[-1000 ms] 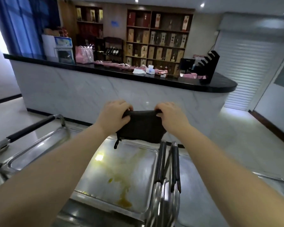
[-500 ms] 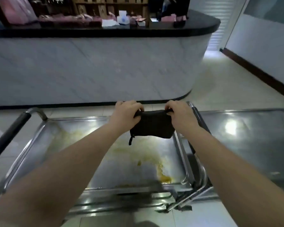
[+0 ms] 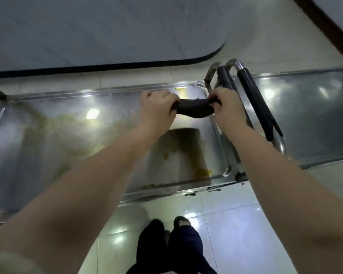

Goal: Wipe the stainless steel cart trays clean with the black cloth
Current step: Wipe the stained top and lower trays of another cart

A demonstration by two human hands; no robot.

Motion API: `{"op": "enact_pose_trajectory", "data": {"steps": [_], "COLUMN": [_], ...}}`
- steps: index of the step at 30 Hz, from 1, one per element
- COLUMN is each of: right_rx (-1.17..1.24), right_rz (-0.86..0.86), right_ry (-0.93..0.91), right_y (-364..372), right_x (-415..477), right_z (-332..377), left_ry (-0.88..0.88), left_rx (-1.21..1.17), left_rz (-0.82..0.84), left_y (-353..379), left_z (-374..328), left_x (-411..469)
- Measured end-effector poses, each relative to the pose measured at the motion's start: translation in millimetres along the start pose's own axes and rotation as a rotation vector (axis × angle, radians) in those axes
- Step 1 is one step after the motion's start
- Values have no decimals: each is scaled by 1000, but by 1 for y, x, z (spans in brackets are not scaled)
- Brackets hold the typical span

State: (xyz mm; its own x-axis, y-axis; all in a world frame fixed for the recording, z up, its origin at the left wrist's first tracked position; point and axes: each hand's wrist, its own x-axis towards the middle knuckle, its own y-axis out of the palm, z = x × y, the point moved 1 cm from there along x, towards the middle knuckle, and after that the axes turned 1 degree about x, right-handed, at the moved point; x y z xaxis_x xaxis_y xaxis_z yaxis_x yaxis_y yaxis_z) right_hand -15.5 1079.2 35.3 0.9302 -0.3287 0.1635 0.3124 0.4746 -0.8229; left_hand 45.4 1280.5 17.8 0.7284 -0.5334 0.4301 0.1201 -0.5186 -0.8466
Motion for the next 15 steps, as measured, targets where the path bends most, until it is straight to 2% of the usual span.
{"op": "enact_pose_trajectory", "data": {"steps": [4,8,11,13,15], "right_rx": [-86,-242,-134,-51,-20], "right_rz": [135,293,250,210,237], "right_ry": [-50,70,114,141,139], "right_y": [31,62,73,80,92], "right_x": [-74,-157,-178,-169,-150], "right_z": [-52,-96,-99,-89,-77], "left_ry": [-29,50,-14,-140,-280], "left_rx": [-142,-254,-286,-254,-157], "left_rz": [182,392,363,293,325], "left_y": [52,91,94,87,82], "left_z": [-12,-37,-37,-19,6], "left_x": [-74,-169,-188,-174,-152]}}
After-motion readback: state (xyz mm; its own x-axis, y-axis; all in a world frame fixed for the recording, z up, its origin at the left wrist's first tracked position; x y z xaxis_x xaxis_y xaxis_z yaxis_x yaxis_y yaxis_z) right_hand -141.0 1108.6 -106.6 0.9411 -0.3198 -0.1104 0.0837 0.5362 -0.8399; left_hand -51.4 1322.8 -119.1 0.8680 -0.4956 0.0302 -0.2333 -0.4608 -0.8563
